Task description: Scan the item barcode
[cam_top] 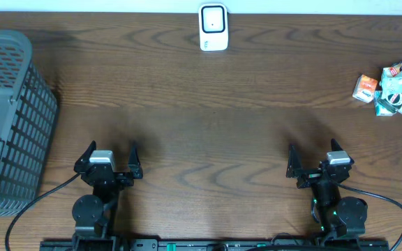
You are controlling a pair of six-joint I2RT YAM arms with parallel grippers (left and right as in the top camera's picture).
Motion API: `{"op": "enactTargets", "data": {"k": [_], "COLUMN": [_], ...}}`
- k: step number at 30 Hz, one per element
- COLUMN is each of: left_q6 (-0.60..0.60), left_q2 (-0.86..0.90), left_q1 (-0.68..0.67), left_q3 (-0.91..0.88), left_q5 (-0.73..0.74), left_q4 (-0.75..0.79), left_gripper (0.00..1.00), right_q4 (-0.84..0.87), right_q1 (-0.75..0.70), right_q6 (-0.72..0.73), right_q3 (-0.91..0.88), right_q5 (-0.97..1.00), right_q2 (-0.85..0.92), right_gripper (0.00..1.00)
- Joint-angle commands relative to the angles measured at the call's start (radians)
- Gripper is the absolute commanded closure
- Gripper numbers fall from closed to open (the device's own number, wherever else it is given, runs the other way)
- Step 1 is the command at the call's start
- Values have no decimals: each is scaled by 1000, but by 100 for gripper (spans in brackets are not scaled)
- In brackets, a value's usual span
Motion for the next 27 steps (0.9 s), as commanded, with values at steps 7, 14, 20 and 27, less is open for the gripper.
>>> {"op": "enactTargets", "data": {"k": [7,14,20,27], "left_q6": [18,17,18,18], "left_q2": [-6,-6,-6,-6], "left_q1": [-3,-3,-3,-3], "left_q3": [-15,-15,-15,-15], "left_q5": [-9,-9,-8,-9], "left_q4": [-40,-39,-40,-40], "left_gripper": [2,2,2,2], "right_q4": [-5,-5,-5,-5], "right_q1": [-6,-6,-6,-6], "right_q6": [10,10,10,10], "right_q3": [-2,-2,-2,-2], "right_q5": [8,9,8,9], "right_q2": [-5,-5,-5,-5], "right_gripper": [1,1,1,1]}}
